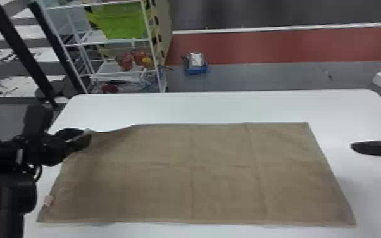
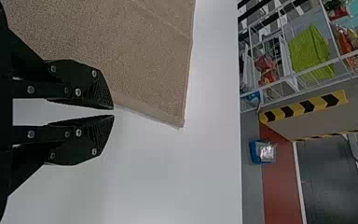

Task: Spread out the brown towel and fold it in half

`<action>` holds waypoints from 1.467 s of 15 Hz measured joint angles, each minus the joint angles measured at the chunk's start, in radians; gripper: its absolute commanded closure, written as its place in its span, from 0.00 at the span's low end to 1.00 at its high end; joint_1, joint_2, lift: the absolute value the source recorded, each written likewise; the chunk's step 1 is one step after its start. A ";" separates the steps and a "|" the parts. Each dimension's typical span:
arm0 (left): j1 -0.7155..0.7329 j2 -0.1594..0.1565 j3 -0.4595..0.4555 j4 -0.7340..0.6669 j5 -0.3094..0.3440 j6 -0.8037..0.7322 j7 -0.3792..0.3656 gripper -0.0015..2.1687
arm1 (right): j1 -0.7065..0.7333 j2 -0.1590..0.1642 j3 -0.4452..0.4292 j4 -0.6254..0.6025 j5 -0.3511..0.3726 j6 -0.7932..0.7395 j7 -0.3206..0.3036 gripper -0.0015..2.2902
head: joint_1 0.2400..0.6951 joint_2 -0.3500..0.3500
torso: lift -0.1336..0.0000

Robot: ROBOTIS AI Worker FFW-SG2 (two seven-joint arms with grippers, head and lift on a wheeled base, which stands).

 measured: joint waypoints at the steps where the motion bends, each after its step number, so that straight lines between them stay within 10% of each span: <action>1: 0.000 -0.001 -0.004 0.003 -0.001 0.000 0.022 0.01 | 0.001 0.002 0.003 -0.003 0.000 0.002 0.000 0.42 | 1.00 0.69 | 0.00; 8: -0.001 -0.022 -0.010 -0.008 -0.001 -0.016 0.073 0.01 | 0.019 0.008 0.018 -0.021 -0.001 0.005 0.002 0.42 | 1.00 0.71 | 0.00; 13: -0.076 -0.022 -0.039 0.061 -0.038 -0.026 0.083 0.21 | 0.040 0.018 0.044 -0.045 0.000 -0.001 0.002 0.42 | 1.00 0.72 | 0.00; 22: -0.308 0.118 -0.081 0.403 -0.114 0.040 0.041 0.33 | 0.075 0.015 0.005 -0.068 -0.001 -0.020 0.017 0.42 | 1.00 0.78 | 0.00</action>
